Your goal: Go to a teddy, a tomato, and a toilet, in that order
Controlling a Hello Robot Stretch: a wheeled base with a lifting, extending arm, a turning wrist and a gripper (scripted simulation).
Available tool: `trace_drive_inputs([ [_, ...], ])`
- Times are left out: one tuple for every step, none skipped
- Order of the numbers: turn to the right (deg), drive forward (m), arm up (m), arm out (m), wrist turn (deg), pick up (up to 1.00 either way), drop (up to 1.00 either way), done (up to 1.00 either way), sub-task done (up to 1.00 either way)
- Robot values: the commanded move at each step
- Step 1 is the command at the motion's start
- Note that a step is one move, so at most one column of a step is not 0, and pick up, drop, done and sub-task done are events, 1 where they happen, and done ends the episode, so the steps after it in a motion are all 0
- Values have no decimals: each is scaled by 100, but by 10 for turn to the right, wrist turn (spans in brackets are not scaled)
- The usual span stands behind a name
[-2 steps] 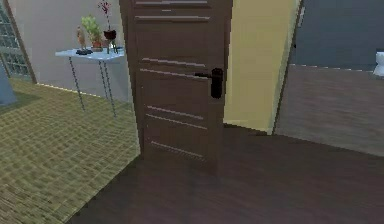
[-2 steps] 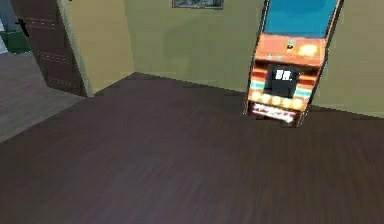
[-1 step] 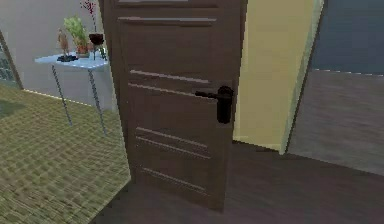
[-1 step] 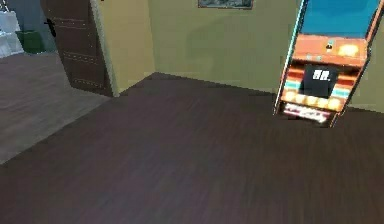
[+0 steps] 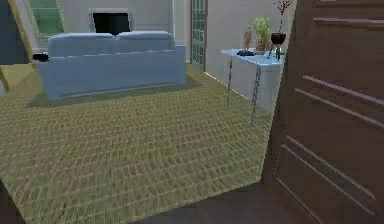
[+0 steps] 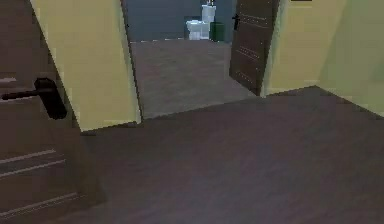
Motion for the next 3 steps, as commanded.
trace_drive_inputs([
  [-180,0,0,0,0,0,0,0,0],
  [0,100,0,0,0,0,0,0,0],
  [-90,0,0,0,0,0,0,0,0],
])
